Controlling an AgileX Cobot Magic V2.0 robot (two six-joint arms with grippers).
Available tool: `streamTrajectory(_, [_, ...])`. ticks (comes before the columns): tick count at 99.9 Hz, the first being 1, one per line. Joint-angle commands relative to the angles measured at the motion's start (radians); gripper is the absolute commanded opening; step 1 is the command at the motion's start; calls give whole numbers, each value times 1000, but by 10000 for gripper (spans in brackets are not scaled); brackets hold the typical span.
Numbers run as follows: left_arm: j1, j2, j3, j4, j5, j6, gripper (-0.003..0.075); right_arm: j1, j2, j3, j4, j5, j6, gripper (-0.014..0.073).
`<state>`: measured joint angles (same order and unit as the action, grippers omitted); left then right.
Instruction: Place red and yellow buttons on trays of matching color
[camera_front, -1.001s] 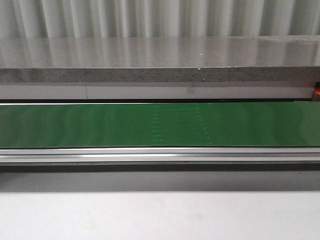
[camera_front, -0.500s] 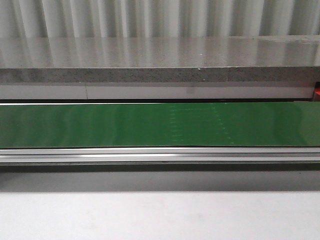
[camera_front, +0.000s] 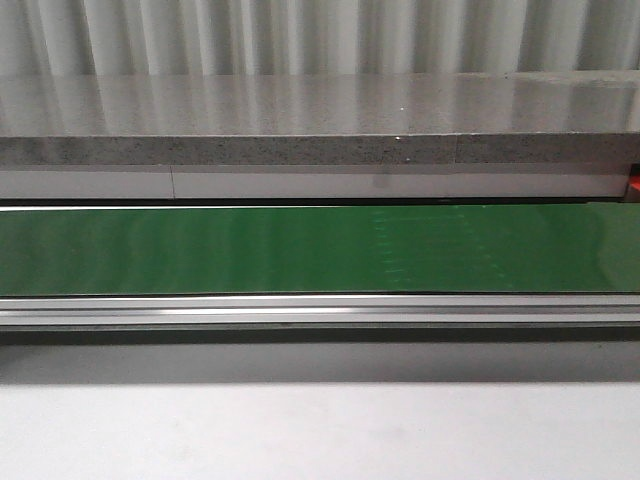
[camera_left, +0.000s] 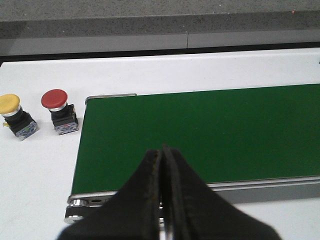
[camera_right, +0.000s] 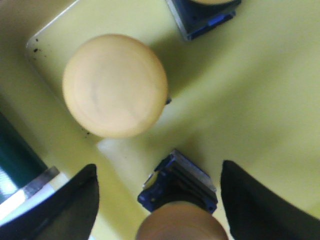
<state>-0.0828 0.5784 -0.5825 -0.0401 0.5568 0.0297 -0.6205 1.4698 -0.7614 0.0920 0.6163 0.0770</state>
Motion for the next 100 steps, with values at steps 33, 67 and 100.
streamTrajectory(33, [-7,1,-30,-9,-68,-4,-20,18,-267,-51,7,23,1,563])
streamTrajectory(67, [-7,1,-30,-9,-68,-4,-20,352,-486,-39,13,-95,-85,562])
streamTrajectory(100, [-7,1,-30,-9,-68,-4,-20,485,-703,57,13,-176,-110,562])
